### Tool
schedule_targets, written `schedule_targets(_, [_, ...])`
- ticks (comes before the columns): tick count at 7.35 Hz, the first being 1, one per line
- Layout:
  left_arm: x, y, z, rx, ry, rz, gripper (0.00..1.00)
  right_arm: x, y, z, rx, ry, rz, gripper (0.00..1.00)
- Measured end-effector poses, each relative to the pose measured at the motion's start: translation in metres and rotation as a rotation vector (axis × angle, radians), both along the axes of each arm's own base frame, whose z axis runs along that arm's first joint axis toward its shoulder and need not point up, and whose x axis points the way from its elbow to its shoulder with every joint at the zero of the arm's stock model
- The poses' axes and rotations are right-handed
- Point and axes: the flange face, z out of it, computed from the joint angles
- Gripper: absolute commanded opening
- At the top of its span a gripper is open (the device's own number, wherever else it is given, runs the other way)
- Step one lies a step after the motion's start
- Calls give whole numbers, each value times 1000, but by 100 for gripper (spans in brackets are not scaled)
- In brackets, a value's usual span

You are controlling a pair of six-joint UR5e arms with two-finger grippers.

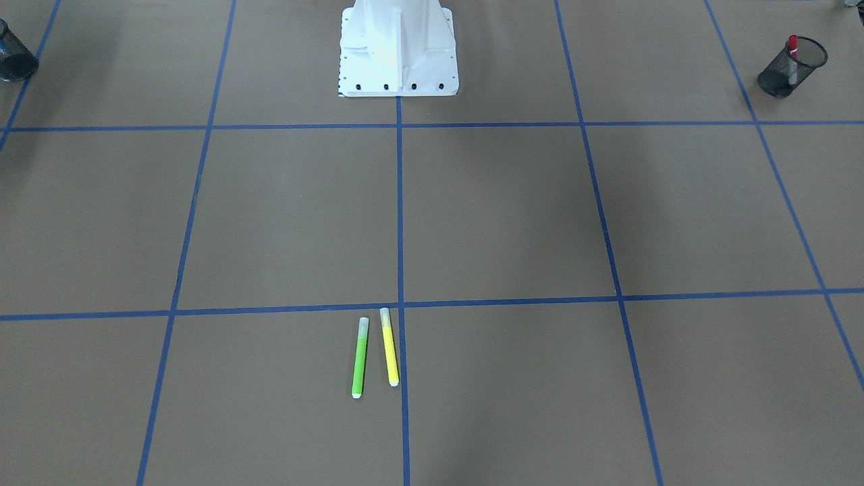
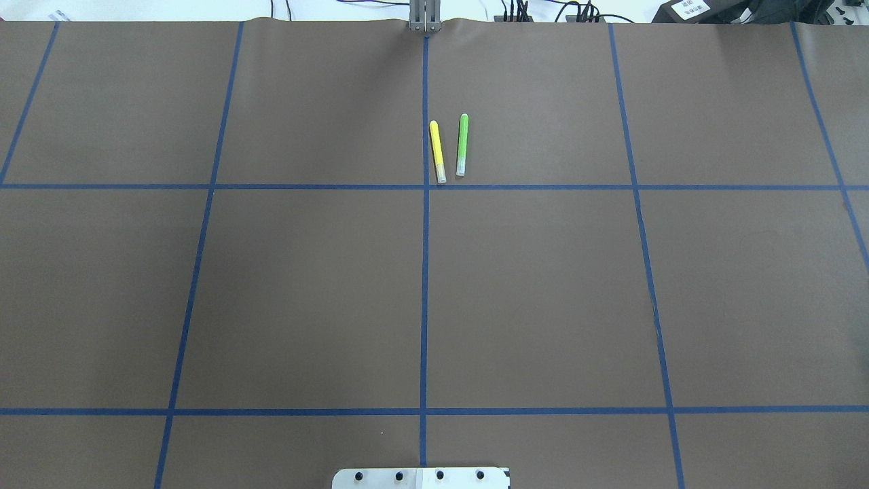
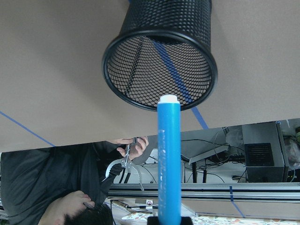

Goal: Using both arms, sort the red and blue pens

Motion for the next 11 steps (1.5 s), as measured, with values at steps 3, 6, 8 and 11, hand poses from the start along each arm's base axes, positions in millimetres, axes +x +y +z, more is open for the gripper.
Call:
schedule_targets(3, [0,1,1,-2,0,0,100,2,-25,-5,38,10,-1,99])
schedule_targets(6, [13,-3,1,16,-46,37,100,10,-129,-30,144,153,27,100])
schedule_targets(8, [31,-6,4,15,-68,73,100,15,-191,-40,296,313,111,100])
schedule_targets(11, [97,-13,8,12,-74,196,100,19,-262,-56,563,463,321,100])
